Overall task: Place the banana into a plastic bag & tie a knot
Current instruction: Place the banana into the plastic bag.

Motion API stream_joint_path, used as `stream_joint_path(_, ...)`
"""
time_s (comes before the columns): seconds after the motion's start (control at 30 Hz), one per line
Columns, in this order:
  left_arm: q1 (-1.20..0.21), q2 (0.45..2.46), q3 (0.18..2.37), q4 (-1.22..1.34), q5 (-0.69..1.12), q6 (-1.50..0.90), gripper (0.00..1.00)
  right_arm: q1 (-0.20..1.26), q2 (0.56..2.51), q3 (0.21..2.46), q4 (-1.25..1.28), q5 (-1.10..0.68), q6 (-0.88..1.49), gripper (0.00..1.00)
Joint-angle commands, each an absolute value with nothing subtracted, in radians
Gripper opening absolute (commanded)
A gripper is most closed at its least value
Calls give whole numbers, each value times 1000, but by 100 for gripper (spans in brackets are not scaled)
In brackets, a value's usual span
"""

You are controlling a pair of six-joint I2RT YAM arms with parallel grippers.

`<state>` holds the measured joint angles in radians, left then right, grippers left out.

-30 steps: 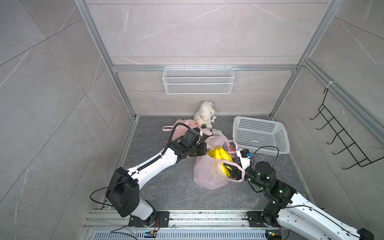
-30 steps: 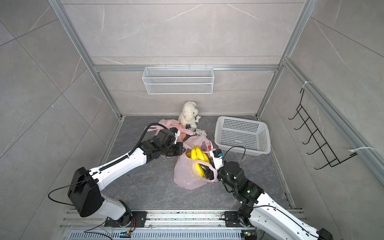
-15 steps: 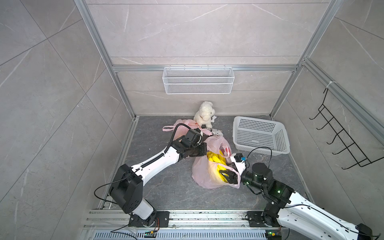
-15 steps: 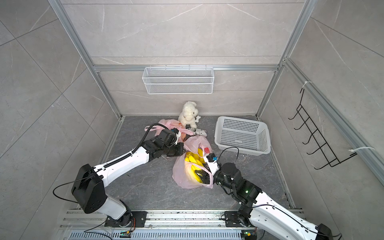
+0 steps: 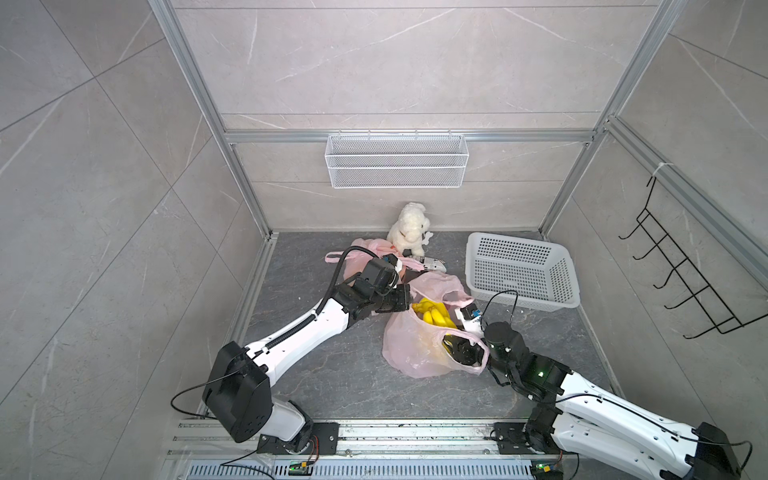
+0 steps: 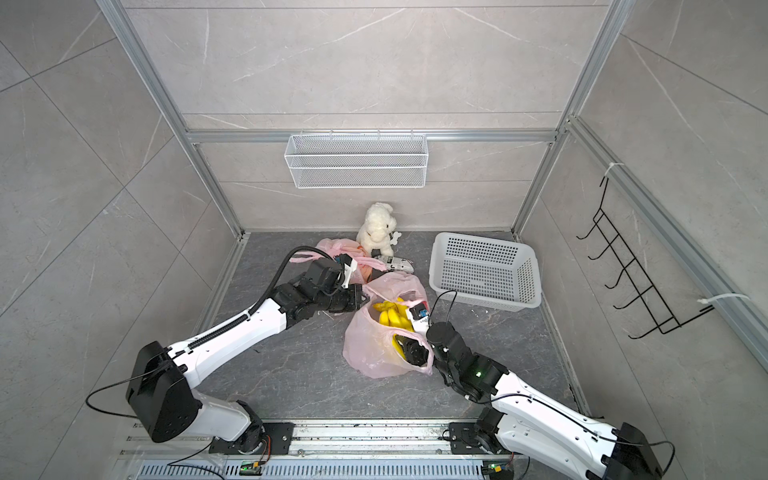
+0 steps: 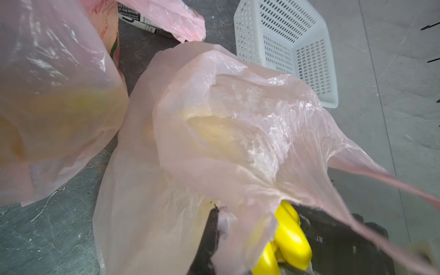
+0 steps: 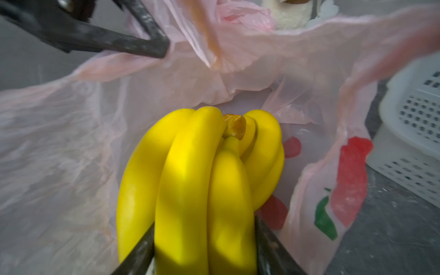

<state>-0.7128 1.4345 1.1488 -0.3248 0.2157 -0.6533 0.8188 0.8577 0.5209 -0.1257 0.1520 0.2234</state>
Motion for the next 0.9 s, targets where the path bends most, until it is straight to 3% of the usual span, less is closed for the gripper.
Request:
stream_joint_path(0.0, -712, 1407, 1141, -275, 260, -625, 0, 824, 915, 653, -158, 294, 268, 48)
stream_joint_path(0.1, -713, 1420, 1147, -272, 254, -624, 0, 825, 1009, 728, -155, 323, 289, 51)
stream_joint_path(0.33, -704, 1453, 1192, -342, 181, -617, 0, 830, 975, 769, -178, 213, 239, 94)
stream_joint_path(0.6, -660, 1504, 1241, -394, 154, -552, 0, 831, 855, 982, -559, 170, 183, 95)
stream_joint_path(0.87, -619, 1547, 1277, -410, 154, -500, 0, 830, 836, 1227, -844, 53, 112, 89)
